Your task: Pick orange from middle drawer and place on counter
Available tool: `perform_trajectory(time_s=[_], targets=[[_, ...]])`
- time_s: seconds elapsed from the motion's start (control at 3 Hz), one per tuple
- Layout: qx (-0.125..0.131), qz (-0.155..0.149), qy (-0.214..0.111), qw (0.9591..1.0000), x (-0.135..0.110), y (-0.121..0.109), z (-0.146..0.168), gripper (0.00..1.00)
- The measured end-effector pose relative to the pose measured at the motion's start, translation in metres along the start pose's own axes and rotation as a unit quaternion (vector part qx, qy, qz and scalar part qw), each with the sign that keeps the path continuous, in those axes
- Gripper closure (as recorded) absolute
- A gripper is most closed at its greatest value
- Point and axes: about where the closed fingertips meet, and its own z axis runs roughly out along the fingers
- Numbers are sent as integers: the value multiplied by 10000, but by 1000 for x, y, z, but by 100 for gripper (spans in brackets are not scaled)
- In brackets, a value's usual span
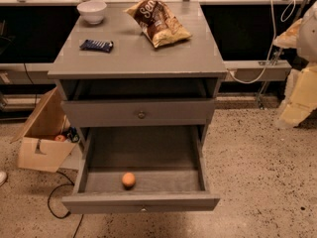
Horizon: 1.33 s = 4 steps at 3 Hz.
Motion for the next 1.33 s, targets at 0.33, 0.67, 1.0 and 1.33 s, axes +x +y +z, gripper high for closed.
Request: perform_trajectory(time_s=[0.33,0.67,1.0,1.33], targets=[[-1,1,-1,10000,0,0,0,0],[-343,325,-335,9983,4,6,40,0],[-899,819,-849,9889,-5,22,115,0],[-1205,1255,-1405,9747,-34,38,192,0]])
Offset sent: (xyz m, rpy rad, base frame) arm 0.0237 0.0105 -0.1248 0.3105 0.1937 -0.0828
